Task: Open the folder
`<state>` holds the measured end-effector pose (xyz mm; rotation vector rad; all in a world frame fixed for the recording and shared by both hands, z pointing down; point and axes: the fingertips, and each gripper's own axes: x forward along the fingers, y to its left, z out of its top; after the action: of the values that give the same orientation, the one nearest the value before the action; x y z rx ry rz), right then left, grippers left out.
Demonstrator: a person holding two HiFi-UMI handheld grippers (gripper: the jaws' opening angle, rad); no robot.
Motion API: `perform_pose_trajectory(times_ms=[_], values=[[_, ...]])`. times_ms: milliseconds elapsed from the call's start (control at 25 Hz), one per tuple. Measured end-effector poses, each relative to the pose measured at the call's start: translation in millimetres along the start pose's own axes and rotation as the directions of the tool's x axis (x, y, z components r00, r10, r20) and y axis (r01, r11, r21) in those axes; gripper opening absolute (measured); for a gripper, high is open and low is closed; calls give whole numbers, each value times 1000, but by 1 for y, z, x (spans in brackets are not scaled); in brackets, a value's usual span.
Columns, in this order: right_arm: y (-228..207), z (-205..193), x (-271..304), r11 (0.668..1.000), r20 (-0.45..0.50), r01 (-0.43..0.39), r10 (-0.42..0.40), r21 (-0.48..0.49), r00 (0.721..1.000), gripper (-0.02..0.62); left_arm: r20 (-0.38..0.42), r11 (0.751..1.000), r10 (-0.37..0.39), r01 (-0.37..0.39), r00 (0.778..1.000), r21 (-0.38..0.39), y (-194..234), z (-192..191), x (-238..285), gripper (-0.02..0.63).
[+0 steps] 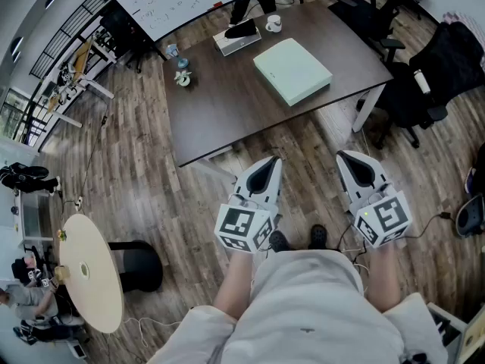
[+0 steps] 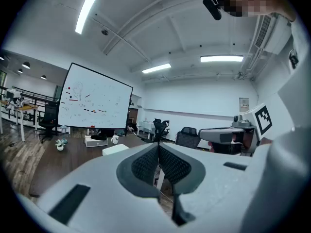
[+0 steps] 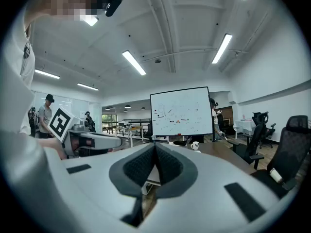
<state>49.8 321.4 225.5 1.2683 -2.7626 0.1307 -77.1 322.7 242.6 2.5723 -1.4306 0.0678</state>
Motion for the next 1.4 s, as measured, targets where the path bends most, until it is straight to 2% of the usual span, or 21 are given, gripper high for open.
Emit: perform_pose_trajectory(times_ms=[280,520,1000,1200,1320,1400], values=[[-9,1,-6,1000,-1,-4,4,-26,1000,2,-2,1000,7,-7,1000,17,-10,3,7,5],[-16,-8,-16,999,10,24,-23,-36,1000,3,-17,1000,12,-12,1000,26,-26,-8,10,5],[-21,-24,-34,992,-16,-126,126,-30,992,17,-7,999,26,-26,1000,43,-69,-18,33,6],[-20,-35,-40,982,-32,-187,187,-21,982,77,-13,999,27,-27,1000,27,-84,-30,38,8],[-16,-41,-42,978,-40,-210,210,-14,977,111,-35,1000,23,-22,999,23,-87,-37,37,53],[-15,-41,-42,974,-43,-225,224,-8,974,129,-51,999,21,-19,998,33,-88,-41,38,61]])
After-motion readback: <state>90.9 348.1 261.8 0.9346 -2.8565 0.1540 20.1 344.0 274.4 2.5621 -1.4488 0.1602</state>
